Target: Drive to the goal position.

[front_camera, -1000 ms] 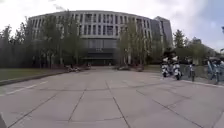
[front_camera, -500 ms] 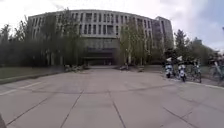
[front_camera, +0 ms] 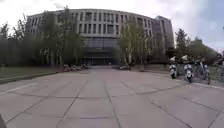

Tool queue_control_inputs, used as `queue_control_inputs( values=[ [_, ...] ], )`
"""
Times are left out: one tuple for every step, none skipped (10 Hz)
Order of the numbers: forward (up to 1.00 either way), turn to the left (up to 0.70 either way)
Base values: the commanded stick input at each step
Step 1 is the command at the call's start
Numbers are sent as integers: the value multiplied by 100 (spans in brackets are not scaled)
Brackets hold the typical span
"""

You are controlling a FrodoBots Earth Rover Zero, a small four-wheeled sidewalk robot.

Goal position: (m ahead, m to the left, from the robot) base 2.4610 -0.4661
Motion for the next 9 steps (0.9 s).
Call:
queue_control_inputs(
  values=[
    [70, 0],
    [70, 0],
    [70, 0],
    [70, 0],
    [70, 0],
    [70, 0],
    [70, 0],
    [70, 0],
    [70, 2]
  ],
)
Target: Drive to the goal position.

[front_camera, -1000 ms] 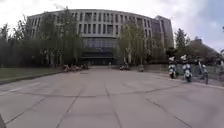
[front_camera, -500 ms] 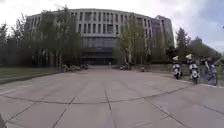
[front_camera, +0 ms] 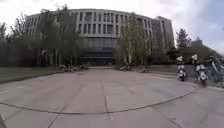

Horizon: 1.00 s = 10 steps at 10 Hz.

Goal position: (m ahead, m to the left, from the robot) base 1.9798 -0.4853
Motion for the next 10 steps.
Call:
queue_control_inputs(
  values=[
    [70, 17],
    [70, 32],
    [70, 35],
    [70, 35],
    [70, 35],
    [70, 35],
    [70, 34],
    [70, 0],
    [70, 0],
    [70, 0]
  ],
)
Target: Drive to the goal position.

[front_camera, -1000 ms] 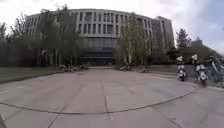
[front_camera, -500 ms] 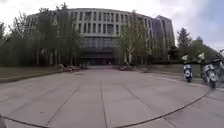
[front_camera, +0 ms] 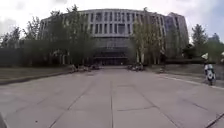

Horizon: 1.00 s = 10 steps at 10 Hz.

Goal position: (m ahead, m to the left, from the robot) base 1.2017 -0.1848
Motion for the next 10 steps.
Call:
queue_control_inputs(
  values=[
    [70, 0],
    [70, 0],
    [70, 0],
    [70, 0],
    [70, 0],
    [70, 0],
    [70, -1],
    [70, -35],
    [70, -35],
    [70, -35]
  ],
)
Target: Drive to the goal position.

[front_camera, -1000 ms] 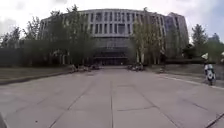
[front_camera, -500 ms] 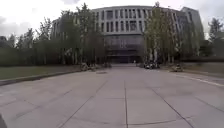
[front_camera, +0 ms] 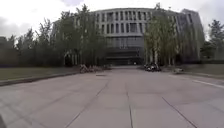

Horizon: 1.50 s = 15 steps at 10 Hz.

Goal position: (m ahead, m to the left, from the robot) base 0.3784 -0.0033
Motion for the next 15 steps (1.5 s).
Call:
queue_control_inputs(
  values=[
    [70, -35],
    [70, -35],
    [70, -35],
    [70, -35],
    [70, -22],
    [70, 0],
    [70, 0],
    [70, 0],
    [70, 0],
    [70, 0],
    [70, 0],
    [70, 0],
    [70, 0],
    [70, 0],
    [70, 32]
  ],
)
